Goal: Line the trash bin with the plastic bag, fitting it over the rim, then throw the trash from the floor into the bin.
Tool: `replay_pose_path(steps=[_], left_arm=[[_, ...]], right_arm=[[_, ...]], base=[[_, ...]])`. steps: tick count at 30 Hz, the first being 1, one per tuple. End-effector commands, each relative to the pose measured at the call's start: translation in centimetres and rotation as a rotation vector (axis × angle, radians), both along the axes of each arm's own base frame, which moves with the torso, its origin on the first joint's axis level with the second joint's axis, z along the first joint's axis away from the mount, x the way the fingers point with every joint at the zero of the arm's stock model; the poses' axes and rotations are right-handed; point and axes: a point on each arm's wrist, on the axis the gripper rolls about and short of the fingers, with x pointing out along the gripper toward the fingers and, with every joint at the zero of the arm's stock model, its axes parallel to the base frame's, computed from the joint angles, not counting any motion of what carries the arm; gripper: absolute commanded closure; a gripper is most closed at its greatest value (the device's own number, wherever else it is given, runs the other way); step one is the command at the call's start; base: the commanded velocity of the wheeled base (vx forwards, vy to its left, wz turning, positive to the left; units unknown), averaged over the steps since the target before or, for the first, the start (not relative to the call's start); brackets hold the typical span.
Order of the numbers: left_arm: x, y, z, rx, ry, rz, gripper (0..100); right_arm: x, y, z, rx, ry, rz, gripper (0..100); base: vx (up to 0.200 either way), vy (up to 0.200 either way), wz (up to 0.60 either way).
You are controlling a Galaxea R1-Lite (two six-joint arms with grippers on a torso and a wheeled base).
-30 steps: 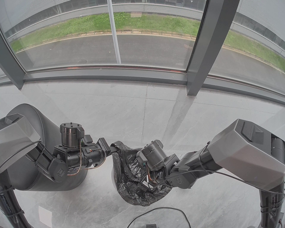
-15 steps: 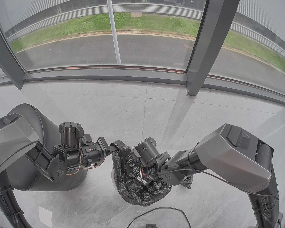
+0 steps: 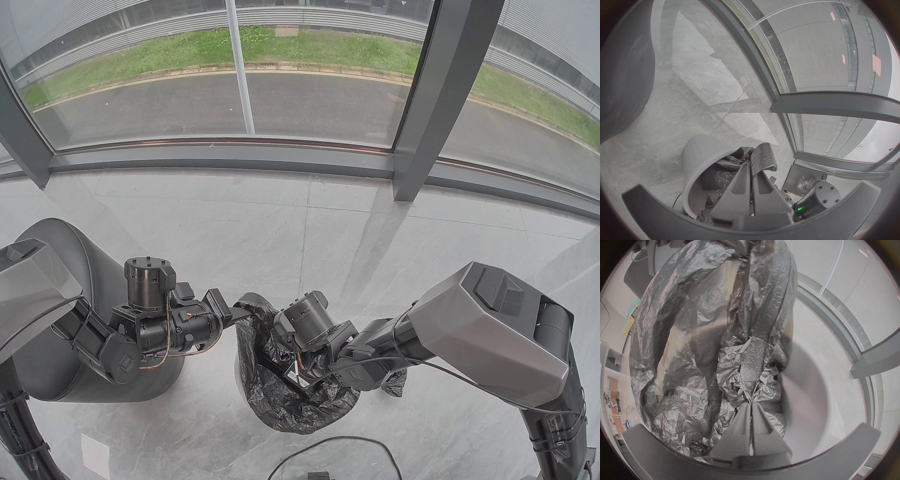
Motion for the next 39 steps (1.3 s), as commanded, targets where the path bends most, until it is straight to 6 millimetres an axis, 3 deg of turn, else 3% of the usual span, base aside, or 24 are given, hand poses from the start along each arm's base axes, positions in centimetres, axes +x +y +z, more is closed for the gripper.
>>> replay_pose_path(steps=[1, 5, 19, 30, 39], left_arm=[[0.0, 0.0, -0.1, 0.000, 0.001, 0.001, 100], [0.0, 0.0, 0.0, 0.000, 0.001, 0.001, 100], [-0.1, 0.0, -0.1, 0.001, 0.003, 0.001, 100], [0.1, 0.0, -0.7, 0.010, 0.016, 0.004, 100], [0.2, 0.0, -1.0, 0.017, 0.018, 0.006, 100]], right_arm=[[-0.1, -0.1, 0.4, 0.000, -0.009, -0.006, 100], [-0.4, -0.2, 0.6, -0.005, -0.007, -0.005, 100], [-2.5, -3.0, 5.8, 0.031, -0.048, -0.018, 100], [0.1, -5.5, 6.3, 0.063, -0.098, -0.171, 100], [1.3, -5.7, 5.6, 0.102, -0.134, -0.196, 100]], base=[[0.000, 0.000, 0.00], [0.000, 0.000, 0.00], [0.000, 0.000, 0.00], [0.000, 0.000, 0.00], [0.000, 0.000, 0.00]])
